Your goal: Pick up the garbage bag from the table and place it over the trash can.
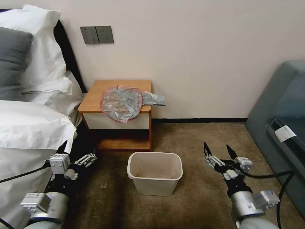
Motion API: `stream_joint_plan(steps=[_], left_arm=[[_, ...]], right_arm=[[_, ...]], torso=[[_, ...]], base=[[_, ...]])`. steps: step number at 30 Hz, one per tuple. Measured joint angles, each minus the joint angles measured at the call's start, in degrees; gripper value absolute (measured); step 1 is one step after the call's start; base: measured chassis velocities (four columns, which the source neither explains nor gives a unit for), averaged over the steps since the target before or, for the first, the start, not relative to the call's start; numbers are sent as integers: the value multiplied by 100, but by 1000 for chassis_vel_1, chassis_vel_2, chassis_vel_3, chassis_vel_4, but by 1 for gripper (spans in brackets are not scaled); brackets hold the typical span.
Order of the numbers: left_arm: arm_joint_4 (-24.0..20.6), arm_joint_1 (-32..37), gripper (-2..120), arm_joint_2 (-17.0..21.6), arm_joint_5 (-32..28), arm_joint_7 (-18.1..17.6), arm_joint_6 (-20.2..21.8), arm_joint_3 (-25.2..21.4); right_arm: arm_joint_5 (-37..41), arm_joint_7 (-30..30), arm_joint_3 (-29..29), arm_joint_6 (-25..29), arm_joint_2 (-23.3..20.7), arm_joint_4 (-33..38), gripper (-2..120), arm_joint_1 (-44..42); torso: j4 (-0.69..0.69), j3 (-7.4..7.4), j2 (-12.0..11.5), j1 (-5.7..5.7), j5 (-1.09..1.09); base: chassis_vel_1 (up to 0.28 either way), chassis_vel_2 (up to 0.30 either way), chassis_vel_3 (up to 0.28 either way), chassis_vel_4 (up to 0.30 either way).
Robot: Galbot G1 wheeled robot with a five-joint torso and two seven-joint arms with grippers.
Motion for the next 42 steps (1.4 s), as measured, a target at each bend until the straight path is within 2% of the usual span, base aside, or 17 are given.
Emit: stream_joint_plan(steps=[5, 10, 13, 14, 18, 19, 23, 28, 31, 35, 42], left_arm=[[-102, 17, 100, 5, 20, -66, -11, -9], [-147, 42, 100, -20, 21, -74, -12, -21], [-181, 72, 100, -34, 23, -77, -31, -44], [-181, 72, 100, -34, 23, -77, -31, -44], [-153, 67, 100, -27, 28, -54, -59, -69], [-153, 67, 100, -27, 28, -54, -59, -69], [-153, 92, 100, -76, 36, -21, -133, -107], [-183, 126, 100, -144, 60, -12, -167, -132], [-211, 168, 100, -227, 83, -7, -214, -145], [-222, 197, 100, -281, 108, 3, -317, -148], [-232, 218, 100, -295, 127, 19, -362, -154]], right_arm=[[683, 135, -116, -247, -368, -384, 100, 686], [1252, 271, -295, -426, -559, -569, 100, 1078], [2092, 497, -599, -612, -713, -781, 100, 1506], [2092, 497, -599, -612, -713, -781, 100, 1506], [3194, 771, -893, -795, -796, -1024, 100, 2016], [3194, 771, -893, -795, -796, -1024, 100, 2016], [4359, 1038, -1045, -1071, -816, -1280, 100, 2526], [4919, 1292, -1175, -1081, -769, -1565, 100, 2936], [5633, 1575, -1213, -1198, -644, -1862, 100, 3387], [5927, 1693, -1309, -1312, -512, -2189, 100, 3713], [5969, 1656, -1545, -1354, -306, -2843, 100, 4158]], torso=[[0, 0, 0, 0, 0], [0, 0, 0, 0, 0], [0, 0, 0, 0, -1], [0, 0, 0, 0, -1], [0, 0, 0, 0, -1], [0, 0, 0, 0, -1], [-1, 0, 0, 0, -1], [0, 1, 0, 0, 0], [0, 0, 0, 0, -1], [0, 1, 0, 0, -1], [0, 1, 0, 0, -1]], base=[[0, 0, 0, 0], [0, 0, 0, 0], [0, 0, 0, 0], [0, 0, 0, 0], [0, 0, 0, 0], [0, 0, 0, 0], [0, 0, 0, 0], [0, 0, 0, 0], [0, 0, 0, 0], [0, 0, 0, 0], [0, 0, 0, 0]])
